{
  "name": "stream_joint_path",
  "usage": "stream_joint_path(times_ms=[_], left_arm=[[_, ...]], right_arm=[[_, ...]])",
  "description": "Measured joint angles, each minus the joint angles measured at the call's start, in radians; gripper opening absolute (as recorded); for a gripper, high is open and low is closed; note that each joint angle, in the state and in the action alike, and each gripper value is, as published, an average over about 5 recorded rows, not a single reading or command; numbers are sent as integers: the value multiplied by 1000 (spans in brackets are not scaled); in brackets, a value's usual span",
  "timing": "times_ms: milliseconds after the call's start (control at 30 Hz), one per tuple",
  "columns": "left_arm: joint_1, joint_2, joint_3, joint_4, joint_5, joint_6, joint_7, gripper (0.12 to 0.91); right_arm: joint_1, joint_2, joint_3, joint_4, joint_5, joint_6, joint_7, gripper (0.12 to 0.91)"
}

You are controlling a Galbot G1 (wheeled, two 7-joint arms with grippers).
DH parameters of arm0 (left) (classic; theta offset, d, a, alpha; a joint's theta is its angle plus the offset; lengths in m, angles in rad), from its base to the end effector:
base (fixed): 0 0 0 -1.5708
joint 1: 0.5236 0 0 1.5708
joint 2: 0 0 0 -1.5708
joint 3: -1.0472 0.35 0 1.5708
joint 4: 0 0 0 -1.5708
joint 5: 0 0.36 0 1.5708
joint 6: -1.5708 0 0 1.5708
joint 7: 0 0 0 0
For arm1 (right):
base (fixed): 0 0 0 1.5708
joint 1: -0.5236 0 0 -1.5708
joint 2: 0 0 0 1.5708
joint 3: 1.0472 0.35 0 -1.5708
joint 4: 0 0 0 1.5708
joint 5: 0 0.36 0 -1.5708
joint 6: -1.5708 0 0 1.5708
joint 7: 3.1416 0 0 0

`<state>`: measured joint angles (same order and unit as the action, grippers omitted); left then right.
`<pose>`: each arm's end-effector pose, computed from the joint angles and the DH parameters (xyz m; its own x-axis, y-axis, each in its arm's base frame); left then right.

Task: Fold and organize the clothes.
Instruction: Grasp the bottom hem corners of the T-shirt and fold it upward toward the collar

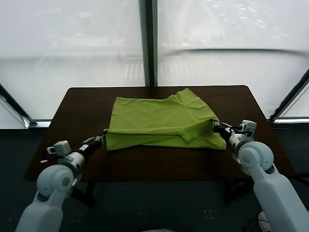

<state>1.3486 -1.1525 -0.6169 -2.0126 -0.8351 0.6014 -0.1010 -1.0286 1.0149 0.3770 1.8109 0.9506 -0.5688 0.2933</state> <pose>0.2599 0.1073 -0.2555 -0.8728 0.2148 0.4382 0.0563 0.9362 -0.3469 0.3505 -0.0961 -0.2451 -0.8729 -0.1514 0.4638 -0.0324 0.9665 0.2545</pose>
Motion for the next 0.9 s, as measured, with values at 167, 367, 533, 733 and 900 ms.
stream_joint_path(times_ms=[167,367,533,733,900], left_arm=[[-28,14,10,39,20,-28,17,149],[-76,46,28,89,24,-43,25,149],[-115,74,50,130,24,-51,28,149],[-153,93,79,170,22,-52,29,241],[-158,94,86,185,25,-46,32,546]], right_arm=[[11,23,-12,-35,-18,1,-3,138],[18,33,-13,-49,-21,1,-3,138],[12,38,-10,-50,-22,1,-8,138],[-5,34,6,-39,-23,3,-51,283],[-36,3,15,1,-21,14,-82,603]])
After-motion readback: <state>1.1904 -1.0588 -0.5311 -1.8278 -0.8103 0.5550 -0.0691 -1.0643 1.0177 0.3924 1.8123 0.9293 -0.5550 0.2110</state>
